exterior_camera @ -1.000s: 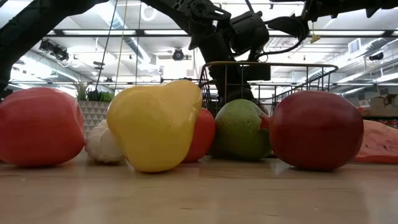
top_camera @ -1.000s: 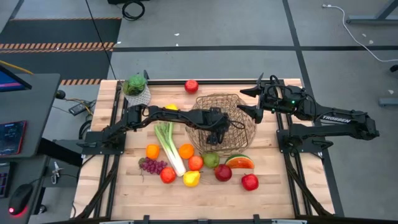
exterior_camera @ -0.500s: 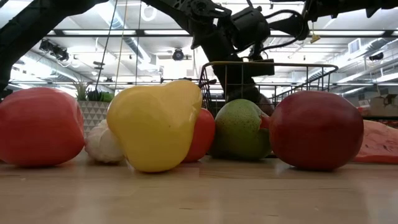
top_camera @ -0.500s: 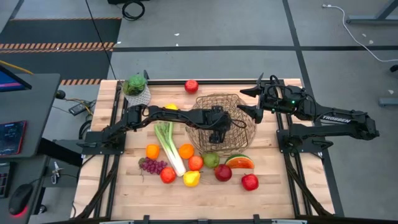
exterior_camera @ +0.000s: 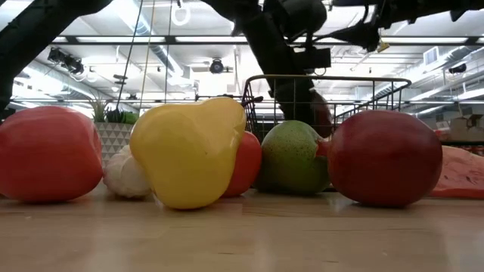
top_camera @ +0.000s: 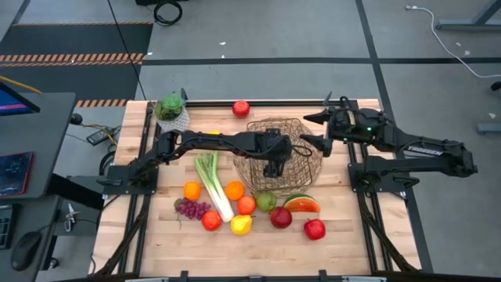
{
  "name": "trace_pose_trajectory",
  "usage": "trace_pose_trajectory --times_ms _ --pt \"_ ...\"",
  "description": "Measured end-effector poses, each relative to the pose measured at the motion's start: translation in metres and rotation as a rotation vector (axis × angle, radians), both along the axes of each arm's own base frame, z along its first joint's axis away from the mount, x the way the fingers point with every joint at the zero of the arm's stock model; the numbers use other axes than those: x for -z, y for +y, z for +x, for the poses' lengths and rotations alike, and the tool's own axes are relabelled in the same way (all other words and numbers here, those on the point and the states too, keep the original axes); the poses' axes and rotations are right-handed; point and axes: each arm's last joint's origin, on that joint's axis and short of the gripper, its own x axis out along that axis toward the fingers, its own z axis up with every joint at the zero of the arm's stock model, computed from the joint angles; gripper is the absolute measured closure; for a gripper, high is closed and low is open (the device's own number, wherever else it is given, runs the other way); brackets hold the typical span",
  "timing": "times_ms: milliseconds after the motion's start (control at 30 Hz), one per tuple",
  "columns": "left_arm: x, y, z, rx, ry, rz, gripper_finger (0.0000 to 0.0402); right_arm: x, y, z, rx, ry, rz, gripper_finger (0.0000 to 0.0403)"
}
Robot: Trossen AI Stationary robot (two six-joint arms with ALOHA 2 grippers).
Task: Build produce basket
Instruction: Put the dark red apple into the brown wire basket
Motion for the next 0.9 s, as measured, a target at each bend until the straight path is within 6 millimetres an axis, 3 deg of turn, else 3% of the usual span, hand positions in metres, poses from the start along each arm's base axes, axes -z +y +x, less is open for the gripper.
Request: trace_pose_trajectory --times_ms 167,367,667,900 --pt "-0.003 -0.002 0.000 0.030 -0.019 -0.040 0.0002 0.002 0.005 -0.023 0.062 0.046 0.014 0.0003" --pt "-0.005 -0.004 0.004 0.061 -0.066 -0.075 0.0002 0.022 0.004 -0.038 0.255 0.234 0.131 0.0003" --pt "-0.010 0.001 0.010 0.029 -0.158 -0.090 0.0002 0.053 -0.002 -0.009 0.295 0.497 0.281 0.0003" --pt "-0.006 0.011 0.004 -0.038 -0.109 -0.122 0.0002 0.058 0.007 0.009 0.169 0.509 0.306 0.0003"
